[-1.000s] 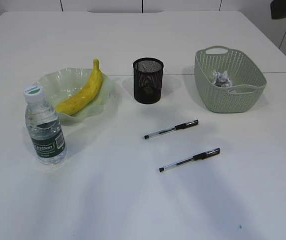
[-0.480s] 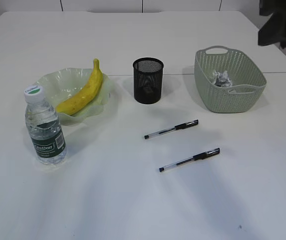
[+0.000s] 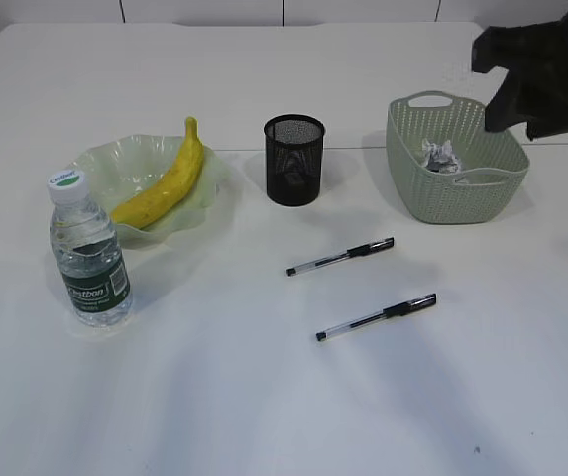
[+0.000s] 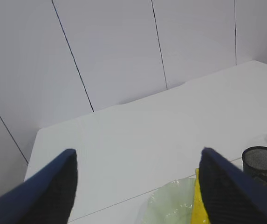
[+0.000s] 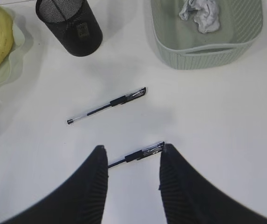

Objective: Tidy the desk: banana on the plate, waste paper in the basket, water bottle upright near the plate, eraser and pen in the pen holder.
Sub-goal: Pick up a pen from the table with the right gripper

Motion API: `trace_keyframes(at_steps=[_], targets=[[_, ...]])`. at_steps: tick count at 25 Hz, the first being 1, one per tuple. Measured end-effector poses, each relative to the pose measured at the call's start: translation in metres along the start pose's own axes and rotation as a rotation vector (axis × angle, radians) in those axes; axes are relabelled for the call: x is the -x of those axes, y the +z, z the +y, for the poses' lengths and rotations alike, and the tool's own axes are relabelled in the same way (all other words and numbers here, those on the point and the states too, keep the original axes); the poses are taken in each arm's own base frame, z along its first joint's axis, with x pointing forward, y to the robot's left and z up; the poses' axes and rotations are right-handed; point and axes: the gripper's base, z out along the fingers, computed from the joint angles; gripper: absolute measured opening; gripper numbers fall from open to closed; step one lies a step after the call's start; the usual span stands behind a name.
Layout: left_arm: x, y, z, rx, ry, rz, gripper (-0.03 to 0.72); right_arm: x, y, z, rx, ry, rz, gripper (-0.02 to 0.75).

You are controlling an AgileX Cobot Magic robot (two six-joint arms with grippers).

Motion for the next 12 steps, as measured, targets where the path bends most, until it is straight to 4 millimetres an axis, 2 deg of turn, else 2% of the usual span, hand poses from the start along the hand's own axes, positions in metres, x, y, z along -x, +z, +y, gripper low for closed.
trace_keyframes(at_steps=[12], targets=[[0.000,0.000,-0.001,-0.006,-0.021,0.002,0.540,-0.005,0.040,0.003,-0.061,0.377,0.093,0.282]])
